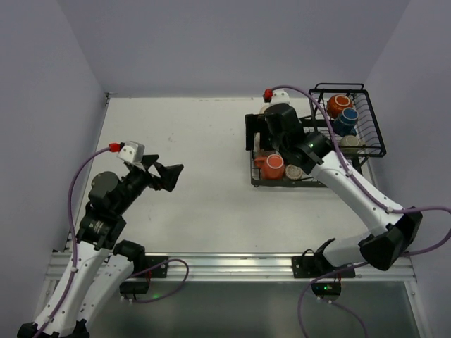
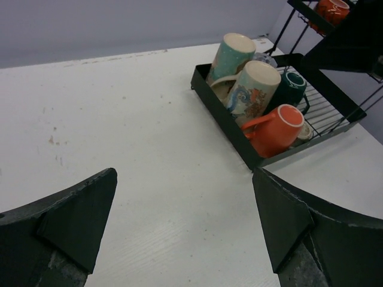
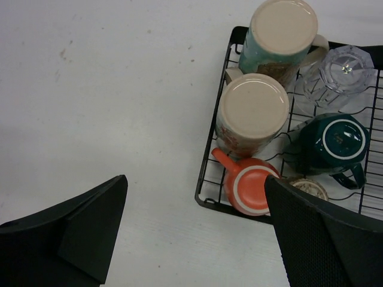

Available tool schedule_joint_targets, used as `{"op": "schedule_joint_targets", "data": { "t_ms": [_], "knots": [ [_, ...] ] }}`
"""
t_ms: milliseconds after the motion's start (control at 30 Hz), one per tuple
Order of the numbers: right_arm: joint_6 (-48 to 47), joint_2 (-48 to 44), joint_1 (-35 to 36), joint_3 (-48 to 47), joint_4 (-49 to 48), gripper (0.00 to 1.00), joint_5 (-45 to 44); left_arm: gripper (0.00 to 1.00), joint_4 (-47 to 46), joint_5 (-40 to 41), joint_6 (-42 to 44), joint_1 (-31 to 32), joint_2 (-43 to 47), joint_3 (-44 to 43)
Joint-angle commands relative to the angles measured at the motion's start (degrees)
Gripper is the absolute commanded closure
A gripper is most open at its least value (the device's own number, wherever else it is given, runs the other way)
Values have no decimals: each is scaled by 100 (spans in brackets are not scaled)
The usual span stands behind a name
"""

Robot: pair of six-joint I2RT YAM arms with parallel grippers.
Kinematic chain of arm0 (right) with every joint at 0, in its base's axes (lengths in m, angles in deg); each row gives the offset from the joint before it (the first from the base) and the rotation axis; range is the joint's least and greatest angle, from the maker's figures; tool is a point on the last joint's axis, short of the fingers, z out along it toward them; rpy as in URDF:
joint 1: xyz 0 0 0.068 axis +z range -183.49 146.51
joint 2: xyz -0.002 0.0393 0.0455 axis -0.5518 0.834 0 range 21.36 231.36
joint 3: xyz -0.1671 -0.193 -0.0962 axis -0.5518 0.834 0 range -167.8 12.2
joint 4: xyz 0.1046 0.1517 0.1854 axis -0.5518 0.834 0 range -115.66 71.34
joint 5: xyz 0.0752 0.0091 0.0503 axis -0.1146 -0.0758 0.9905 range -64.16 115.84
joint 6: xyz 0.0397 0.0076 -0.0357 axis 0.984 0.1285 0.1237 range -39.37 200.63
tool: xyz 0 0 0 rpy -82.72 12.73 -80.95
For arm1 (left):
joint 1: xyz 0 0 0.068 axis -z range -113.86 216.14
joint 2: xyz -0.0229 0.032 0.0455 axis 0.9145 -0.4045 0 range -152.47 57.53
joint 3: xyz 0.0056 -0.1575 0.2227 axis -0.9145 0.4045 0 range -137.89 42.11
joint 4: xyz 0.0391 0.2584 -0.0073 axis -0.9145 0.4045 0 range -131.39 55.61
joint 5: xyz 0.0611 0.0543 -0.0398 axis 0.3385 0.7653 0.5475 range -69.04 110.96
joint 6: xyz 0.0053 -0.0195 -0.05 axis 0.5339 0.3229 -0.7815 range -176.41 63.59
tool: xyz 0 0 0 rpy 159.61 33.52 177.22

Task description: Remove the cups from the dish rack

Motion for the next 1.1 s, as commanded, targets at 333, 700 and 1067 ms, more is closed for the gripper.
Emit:
{"op": "schedule_joint_targets", "data": {
  "t_ms": [333, 700, 1067],
  "knots": [
    [67, 1347, -784, -254, -365, 1, -341, 0, 159, 580, -269, 44, -118, -21],
    [-65, 1821, -1004, -210, -647, 1, 81, 0, 159, 527, -251, 44, -276, -30],
    [-162, 2261, -1206, -403, -805, 1, 230, 0, 159, 466, -233, 26, -399, -48]
  ]
}}
